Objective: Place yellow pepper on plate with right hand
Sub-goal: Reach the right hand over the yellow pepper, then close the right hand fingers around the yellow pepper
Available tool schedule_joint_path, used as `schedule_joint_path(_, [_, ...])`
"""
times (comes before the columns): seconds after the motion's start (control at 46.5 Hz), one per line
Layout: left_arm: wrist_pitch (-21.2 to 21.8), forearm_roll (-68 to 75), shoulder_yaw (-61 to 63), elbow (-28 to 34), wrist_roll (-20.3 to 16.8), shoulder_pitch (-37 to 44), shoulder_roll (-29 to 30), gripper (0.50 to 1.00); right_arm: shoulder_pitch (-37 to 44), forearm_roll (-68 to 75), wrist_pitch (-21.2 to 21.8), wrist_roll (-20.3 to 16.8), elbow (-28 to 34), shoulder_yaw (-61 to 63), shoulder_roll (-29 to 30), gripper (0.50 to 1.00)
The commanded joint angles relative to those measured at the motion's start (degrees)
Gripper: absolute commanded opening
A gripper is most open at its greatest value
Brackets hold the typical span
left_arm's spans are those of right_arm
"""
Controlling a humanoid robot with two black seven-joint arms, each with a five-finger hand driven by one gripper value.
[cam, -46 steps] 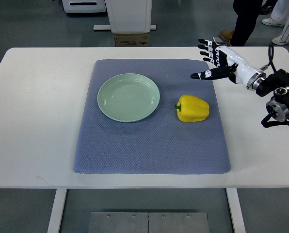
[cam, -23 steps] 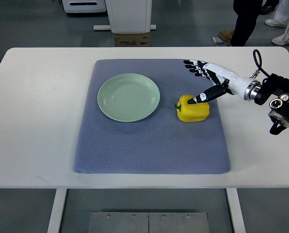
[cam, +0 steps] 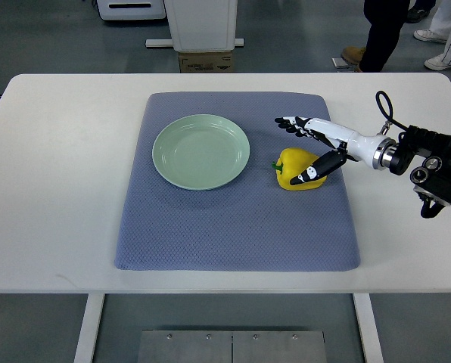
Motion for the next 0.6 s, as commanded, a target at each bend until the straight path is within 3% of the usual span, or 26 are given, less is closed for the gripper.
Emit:
schedule_joint_path(0.0, [0.0,0.0,0.0,0.1,-0.1,0.0,0.0,1.000,-0.2,-0.1,-0.4,-0.1,-0.2,-0.3,0.1,0.987])
schedule_joint_path(0.387, [0.0,0.0,0.0,0.0,-0.1,0.1,0.0,1.000,-0.5,-0.3,-3.1,0.7,-2.1,-4.0,0.9,0.964])
schedule_joint_path(0.581, [0.0,0.0,0.0,0.0,-0.1,0.0,0.0,1.000,-0.5,-0.3,-3.2,0.7,-2.7,-4.1,1.4,0.916])
